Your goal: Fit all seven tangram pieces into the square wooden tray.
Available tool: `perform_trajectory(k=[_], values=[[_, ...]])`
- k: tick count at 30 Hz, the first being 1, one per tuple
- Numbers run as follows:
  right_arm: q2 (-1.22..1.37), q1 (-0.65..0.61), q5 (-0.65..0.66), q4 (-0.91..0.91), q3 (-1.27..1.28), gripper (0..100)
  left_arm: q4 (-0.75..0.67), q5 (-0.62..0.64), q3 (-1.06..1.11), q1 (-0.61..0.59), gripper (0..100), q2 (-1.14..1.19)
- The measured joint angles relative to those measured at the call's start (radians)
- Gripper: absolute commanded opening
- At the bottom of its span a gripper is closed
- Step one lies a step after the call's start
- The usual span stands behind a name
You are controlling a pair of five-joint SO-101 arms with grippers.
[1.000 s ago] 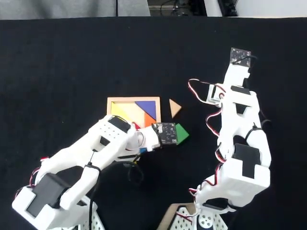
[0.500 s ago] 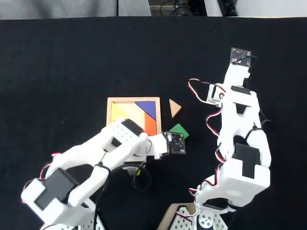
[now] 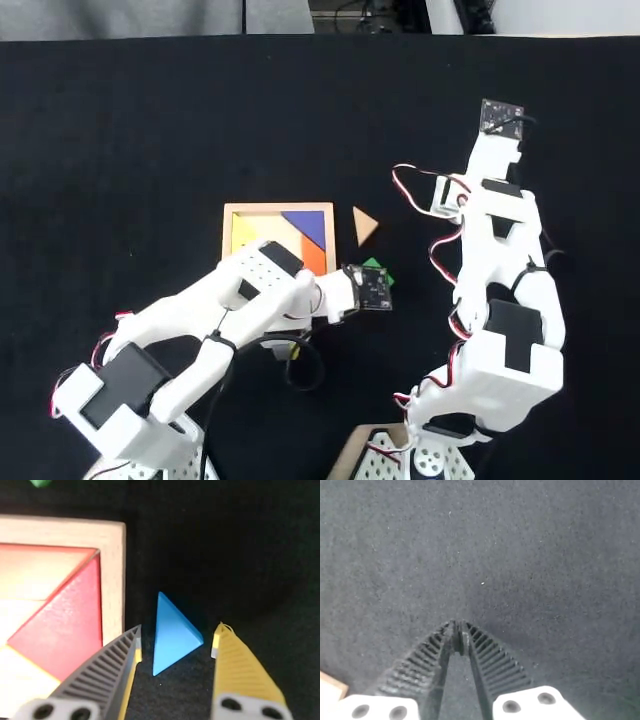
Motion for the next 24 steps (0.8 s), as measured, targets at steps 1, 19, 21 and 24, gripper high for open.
perform_trajectory(k=[1, 19, 21, 24], values=[[0.0, 0.0, 0.0, 0.0, 0.0, 1.1, 0.0, 0.0, 0.0, 0.0, 22, 0.0], [0.0, 0.0, 0.0, 0.0, 0.0, 1.1, 0.071, -0.02, -0.026, 0.005, 7, -0.003], [0.0, 0.0, 0.0, 0.0, 0.0, 1.1, 0.155, -0.02, -0.095, 0.002, 7, -0.032], [0.0, 0.0, 0.0, 0.0, 0.0, 1.1, 0.308, -0.028, -0.229, -0.038, 7, -0.087]])
